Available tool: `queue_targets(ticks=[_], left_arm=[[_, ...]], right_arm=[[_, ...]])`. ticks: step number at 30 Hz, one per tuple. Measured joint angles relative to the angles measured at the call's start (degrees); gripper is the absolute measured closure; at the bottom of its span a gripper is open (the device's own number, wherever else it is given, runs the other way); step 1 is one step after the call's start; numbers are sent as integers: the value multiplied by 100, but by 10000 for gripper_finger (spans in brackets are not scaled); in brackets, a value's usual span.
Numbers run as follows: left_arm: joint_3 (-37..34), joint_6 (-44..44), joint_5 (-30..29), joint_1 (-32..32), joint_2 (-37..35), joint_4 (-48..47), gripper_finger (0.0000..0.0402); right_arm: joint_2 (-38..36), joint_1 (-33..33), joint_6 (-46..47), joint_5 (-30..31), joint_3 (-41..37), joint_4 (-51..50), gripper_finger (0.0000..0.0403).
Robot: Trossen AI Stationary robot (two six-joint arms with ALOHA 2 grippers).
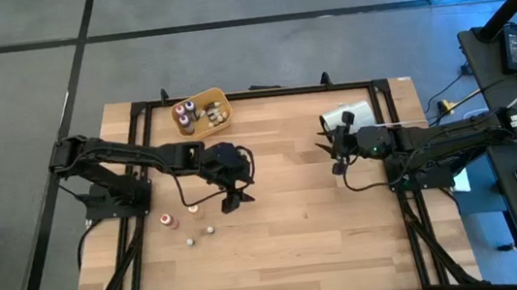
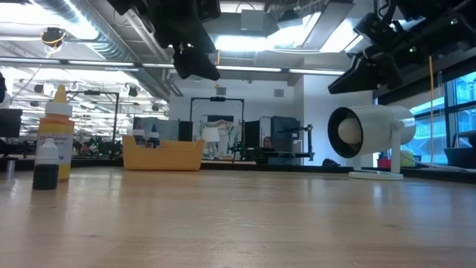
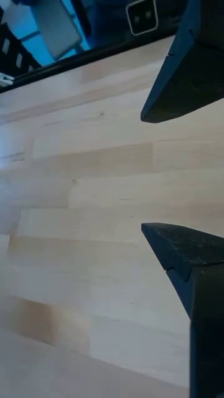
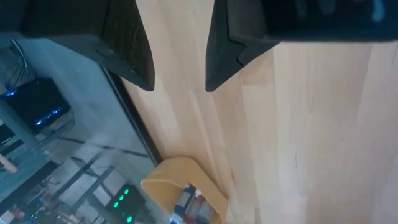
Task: Pick & Place food coloring
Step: Put the large yellow food coloring bottle into the yellow bin
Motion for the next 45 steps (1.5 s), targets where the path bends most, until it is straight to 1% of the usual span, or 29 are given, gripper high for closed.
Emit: queue_targets(ticks=[4, 6, 10, 14, 16, 19, 22, 27, 33, 38, 45], left_arm=[[0, -139, -28, 1, -2, -34, 133], [2, -275, -31, 0, -2, -212, 133], [2, -800, -132, -76, -2, -1036, 134], [2, -1401, -883, -283, -2, -2022, 135], [2, -1659, -1102, -381, -2, -2311, 135], [2, -2077, -1203, -558, -17, -2646, 135], [2, -2573, -1338, -783, -17, -3239, 135], [2, -3662, -1393, -1036, -17, -4108, 135], [2, -4195, -1390, -1231, -17, -4219, 135], [2, -4515, -1201, -1325, -17, -4412, 135], [2, -4564, -968, -1355, -17, -4440, 135]], right_arm=[[2, 0, -127, 1, 0, 136, 257], [2, 0, -230, 2, 0, 161, 257], [2, 0, -263, 2, 0, 195, 257], [2, 0, -298, 3, 0, 299, 257], [2, 0, -371, 2, 0, 344, 257], [2, -2, -385, 2, 0, 445, 257], [2, -37, -387, 2, 0, 483, 257], [1, -178, -366, 2, 0, 507, 257], [2, -262, -357, 0, 0, 510, 257], [2, -262, -350, -4, 0, 510, 257], [2, -262, -348, -4, 0, 510, 257]])
